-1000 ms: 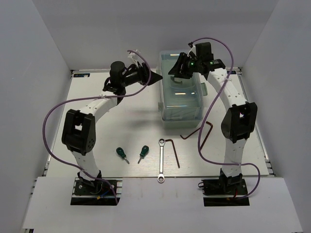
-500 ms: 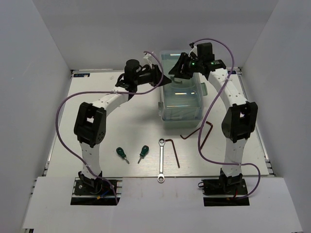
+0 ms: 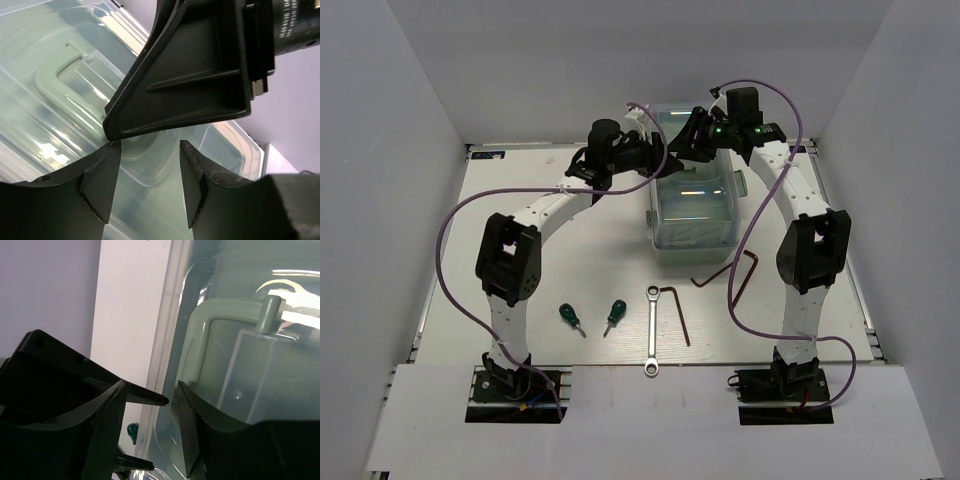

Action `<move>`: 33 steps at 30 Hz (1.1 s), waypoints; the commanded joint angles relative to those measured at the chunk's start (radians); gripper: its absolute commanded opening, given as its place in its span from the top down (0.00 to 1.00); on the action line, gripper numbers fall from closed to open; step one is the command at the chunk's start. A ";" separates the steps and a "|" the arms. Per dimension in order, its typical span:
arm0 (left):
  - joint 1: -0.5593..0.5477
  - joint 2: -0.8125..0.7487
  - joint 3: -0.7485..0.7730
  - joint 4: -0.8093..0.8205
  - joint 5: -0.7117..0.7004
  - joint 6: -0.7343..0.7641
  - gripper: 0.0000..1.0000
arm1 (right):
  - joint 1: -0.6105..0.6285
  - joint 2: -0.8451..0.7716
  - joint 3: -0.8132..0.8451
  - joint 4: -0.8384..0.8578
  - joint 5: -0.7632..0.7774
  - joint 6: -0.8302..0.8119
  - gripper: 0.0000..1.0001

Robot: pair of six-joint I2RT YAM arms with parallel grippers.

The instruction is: Sort the tools into containers

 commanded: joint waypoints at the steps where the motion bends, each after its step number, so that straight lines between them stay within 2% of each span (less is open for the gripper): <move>1: -0.007 -0.056 -0.015 -0.094 -0.086 0.042 0.39 | -0.007 -0.030 0.000 0.048 -0.037 0.025 0.49; 4: -0.007 -0.093 -0.038 -0.108 -0.114 0.054 0.39 | -0.001 -0.028 0.024 0.002 0.016 -0.009 0.49; 9: -0.007 -0.214 -0.162 -0.083 -0.186 0.105 0.38 | -0.002 -0.010 0.064 -0.027 0.098 -0.070 0.49; 11: -0.007 -0.254 -0.212 -0.083 -0.220 0.114 0.32 | -0.002 0.002 0.075 -0.035 0.113 -0.085 0.49; 14: -0.007 -0.318 -0.259 -0.093 -0.245 0.142 0.29 | 0.008 0.024 0.087 -0.053 0.161 -0.105 0.48; 22: -0.007 -0.338 -0.323 -0.094 -0.223 0.166 0.28 | 0.039 0.039 0.090 -0.067 0.210 -0.153 0.42; 27: -0.007 -0.381 -0.364 -0.076 -0.223 0.166 0.27 | 0.068 0.056 0.090 -0.068 0.243 -0.187 0.42; 33: -0.007 -0.438 -0.410 -0.085 -0.235 0.195 0.27 | 0.125 0.061 0.116 -0.087 0.432 -0.259 0.41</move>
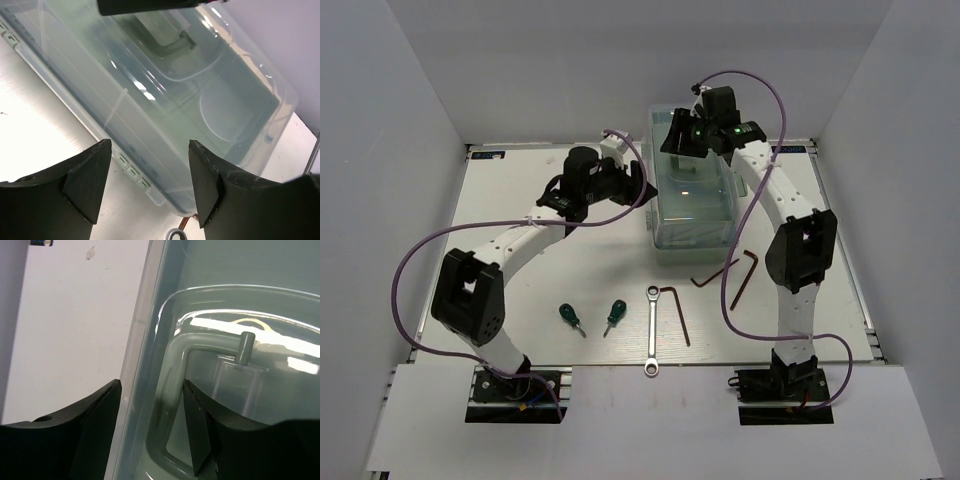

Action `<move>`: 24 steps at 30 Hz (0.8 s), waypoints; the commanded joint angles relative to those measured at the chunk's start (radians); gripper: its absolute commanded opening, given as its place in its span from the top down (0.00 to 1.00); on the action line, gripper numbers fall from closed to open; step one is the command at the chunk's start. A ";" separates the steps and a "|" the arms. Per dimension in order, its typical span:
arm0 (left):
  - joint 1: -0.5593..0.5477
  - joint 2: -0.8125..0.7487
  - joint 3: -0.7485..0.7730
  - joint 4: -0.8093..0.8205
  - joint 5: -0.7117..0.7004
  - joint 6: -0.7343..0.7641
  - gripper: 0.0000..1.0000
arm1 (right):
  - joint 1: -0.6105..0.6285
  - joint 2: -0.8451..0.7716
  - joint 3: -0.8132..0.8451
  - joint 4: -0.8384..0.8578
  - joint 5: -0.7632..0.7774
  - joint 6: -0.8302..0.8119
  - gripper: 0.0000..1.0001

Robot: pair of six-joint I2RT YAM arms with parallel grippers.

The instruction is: Sort the tools into containers

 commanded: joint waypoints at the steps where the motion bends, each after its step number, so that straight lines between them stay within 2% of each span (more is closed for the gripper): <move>1: 0.001 -0.087 -0.014 0.004 -0.012 0.026 0.27 | 0.045 0.027 0.044 -0.043 0.159 -0.071 0.41; 6: 0.001 -0.096 -0.023 0.015 -0.012 0.036 0.27 | 0.047 0.038 0.023 -0.027 0.098 -0.039 0.41; 10: 0.001 -0.073 0.003 0.015 -0.003 0.026 0.27 | 0.041 0.046 0.000 -0.012 -0.026 -0.007 0.41; 24: 0.001 0.082 0.198 0.061 0.068 -0.023 0.26 | -0.011 0.010 -0.008 0.080 -0.255 0.102 0.44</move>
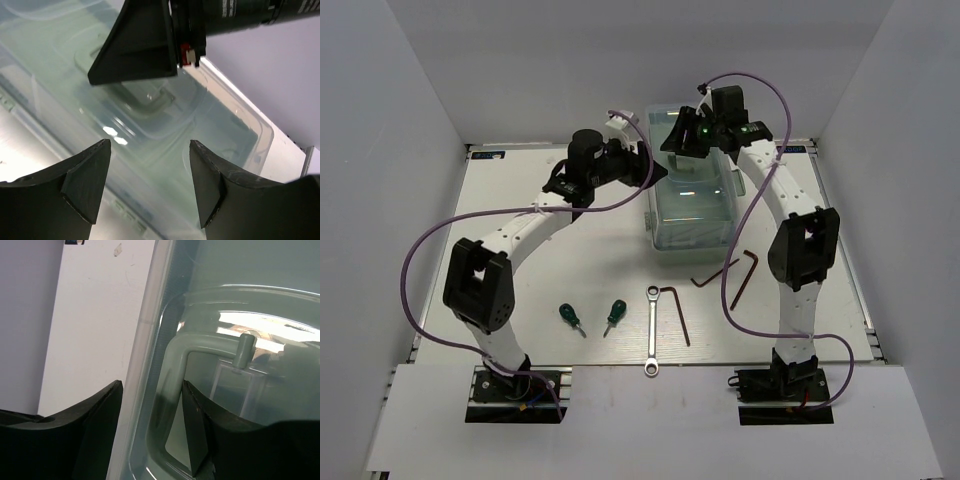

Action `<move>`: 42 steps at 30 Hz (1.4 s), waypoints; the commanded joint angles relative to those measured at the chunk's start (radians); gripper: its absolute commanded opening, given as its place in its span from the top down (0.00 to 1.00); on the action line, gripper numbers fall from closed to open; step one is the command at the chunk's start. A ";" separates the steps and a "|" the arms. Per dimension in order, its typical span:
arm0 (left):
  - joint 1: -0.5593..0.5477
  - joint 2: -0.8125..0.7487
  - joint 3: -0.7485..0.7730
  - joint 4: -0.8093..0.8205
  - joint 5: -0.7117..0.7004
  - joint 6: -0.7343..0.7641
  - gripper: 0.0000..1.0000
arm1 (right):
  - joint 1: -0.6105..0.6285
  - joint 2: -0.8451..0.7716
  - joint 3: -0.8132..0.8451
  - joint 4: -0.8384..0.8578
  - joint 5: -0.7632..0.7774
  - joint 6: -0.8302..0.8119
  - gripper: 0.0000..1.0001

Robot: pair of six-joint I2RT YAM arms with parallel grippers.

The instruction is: Sort the tools into containers

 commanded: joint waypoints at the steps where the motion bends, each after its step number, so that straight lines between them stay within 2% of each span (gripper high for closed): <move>1: 0.001 0.018 0.058 0.022 0.039 -0.013 0.26 | 0.011 -0.006 -0.008 0.054 -0.147 0.056 0.44; 15: 0.001 0.127 0.147 0.004 0.039 -0.042 0.26 | -0.050 -0.033 -0.034 0.112 -0.252 0.151 0.45; 22: 0.001 0.210 0.248 0.004 0.048 -0.088 0.26 | -0.059 -0.029 -0.045 0.132 -0.279 0.176 0.45; 35: -0.009 0.294 0.363 -0.149 -0.002 -0.088 0.26 | -0.081 -0.026 -0.040 0.155 -0.313 0.217 0.46; 40: -0.028 0.349 0.453 -0.196 -0.002 -0.097 0.29 | -0.081 -0.031 -0.049 0.168 -0.321 0.227 0.46; 42: -0.028 0.374 0.483 -0.206 -0.002 -0.106 0.34 | -0.082 -0.032 -0.051 0.169 -0.325 0.228 0.46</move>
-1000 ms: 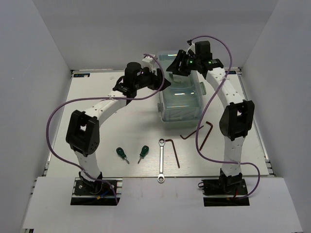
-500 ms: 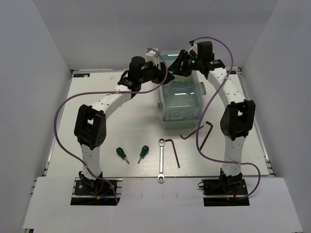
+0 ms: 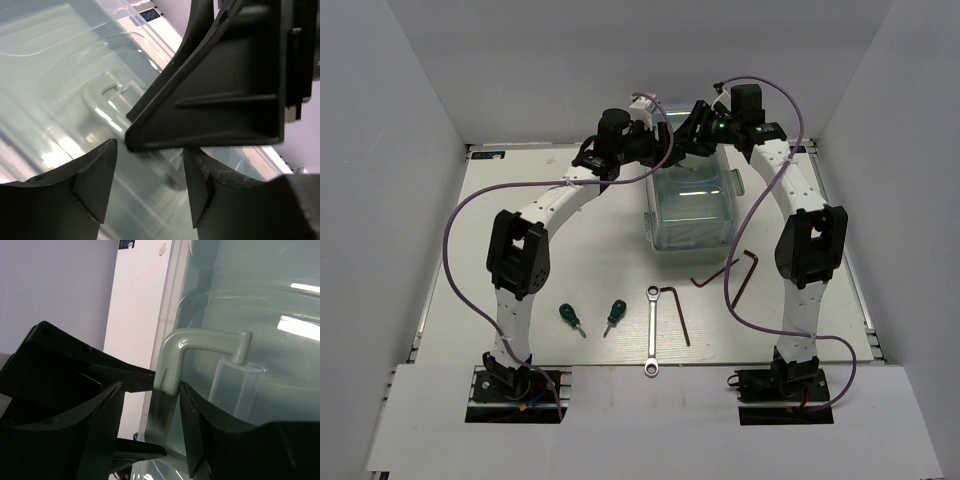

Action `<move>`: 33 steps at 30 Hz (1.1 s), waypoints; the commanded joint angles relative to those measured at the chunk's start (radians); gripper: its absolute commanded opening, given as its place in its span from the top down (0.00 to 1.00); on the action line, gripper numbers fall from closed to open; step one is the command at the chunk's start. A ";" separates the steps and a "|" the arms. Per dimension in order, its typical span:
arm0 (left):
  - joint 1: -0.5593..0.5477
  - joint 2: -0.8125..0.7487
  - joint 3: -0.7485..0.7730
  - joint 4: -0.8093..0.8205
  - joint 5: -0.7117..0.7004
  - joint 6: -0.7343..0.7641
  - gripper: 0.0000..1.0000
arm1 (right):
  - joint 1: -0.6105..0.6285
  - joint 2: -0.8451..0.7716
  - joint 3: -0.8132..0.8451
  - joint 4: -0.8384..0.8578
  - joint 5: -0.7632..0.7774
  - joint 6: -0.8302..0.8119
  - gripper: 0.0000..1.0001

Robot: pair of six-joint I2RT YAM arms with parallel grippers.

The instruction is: Sort the tools into containers

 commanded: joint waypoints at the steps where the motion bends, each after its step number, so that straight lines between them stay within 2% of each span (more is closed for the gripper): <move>1: -0.015 0.021 0.057 -0.076 -0.008 -0.014 0.35 | 0.005 -0.033 -0.011 0.063 -0.062 0.029 0.46; 3: -0.026 0.035 0.071 -0.085 0.001 -0.023 0.38 | 0.004 -0.028 -0.012 0.063 -0.065 0.028 0.46; 4: -0.026 0.045 0.082 -0.085 0.001 -0.023 0.45 | 0.004 -0.029 -0.012 0.062 -0.067 0.029 0.46; 6: -0.026 0.056 0.093 -0.096 0.001 -0.023 0.51 | 0.002 -0.028 -0.016 0.063 -0.067 0.026 0.46; 8: -0.035 0.056 0.093 -0.105 0.001 -0.023 0.60 | -0.002 -0.034 0.000 0.040 -0.042 -0.024 0.35; 9: -0.035 0.056 0.093 -0.105 -0.008 -0.023 0.62 | -0.008 -0.048 0.036 0.017 -0.012 -0.053 0.21; 10: -0.035 0.056 0.093 -0.116 -0.008 -0.023 0.64 | -0.008 -0.054 0.050 -0.082 0.020 -0.088 0.15; 11: -0.035 0.056 0.093 -0.116 -0.017 -0.023 0.64 | -0.010 -0.090 0.055 -0.102 0.167 -0.198 0.12; 14: -0.035 0.056 0.093 -0.116 -0.026 -0.032 0.66 | -0.019 -0.196 0.021 -0.136 0.412 -0.332 0.12; 17: -0.035 0.065 0.093 -0.116 -0.026 -0.041 0.75 | -0.033 -0.302 -0.098 -0.089 0.596 -0.418 0.21; 18: -0.035 0.065 0.093 -0.116 -0.026 -0.050 0.77 | -0.047 -0.321 -0.127 -0.072 0.716 -0.475 0.26; 19: -0.035 0.065 0.093 -0.116 -0.026 -0.050 0.77 | -0.053 -0.356 -0.191 -0.058 0.746 -0.487 0.36; 21: -0.035 0.065 0.093 -0.116 -0.026 -0.060 0.83 | -0.094 -0.393 -0.296 -0.020 0.778 -0.527 0.49; 22: -0.035 0.065 0.093 -0.107 -0.026 -0.070 0.85 | -0.125 -0.411 -0.387 -0.014 0.773 -0.529 0.65; 23: -0.035 0.065 0.093 -0.107 -0.026 -0.070 0.87 | -0.137 -0.413 -0.416 -0.023 0.760 -0.523 0.71; 25: -0.035 0.065 0.093 -0.098 -0.026 -0.083 0.93 | -0.220 -0.411 -0.516 -0.020 0.647 -0.483 0.78; 27: -0.035 0.065 0.093 -0.097 -0.016 -0.093 1.00 | -0.254 -0.367 -0.542 -0.047 0.506 -0.454 0.78; 28: -0.035 0.065 0.093 -0.097 -0.016 -0.093 1.00 | -0.324 -0.349 -0.552 -0.053 0.370 -0.425 0.73; 29: -0.035 0.065 0.093 -0.097 -0.016 -0.093 1.00 | -0.341 -0.333 -0.552 -0.052 0.322 -0.419 0.60; 30: -0.035 0.065 0.103 -0.097 -0.016 -0.103 1.00 | -0.375 -0.275 -0.552 -0.047 0.273 -0.413 0.53; 31: -0.035 0.065 0.103 -0.097 -0.016 -0.103 1.00 | -0.399 -0.258 -0.548 -0.052 0.139 -0.412 0.47; 32: -0.035 0.065 0.103 -0.097 -0.016 -0.103 1.00 | -0.409 -0.222 -0.530 -0.049 0.098 -0.417 0.35; 33: -0.035 0.065 0.113 -0.088 -0.016 -0.112 1.00 | -0.424 -0.186 -0.522 -0.044 0.066 -0.423 0.31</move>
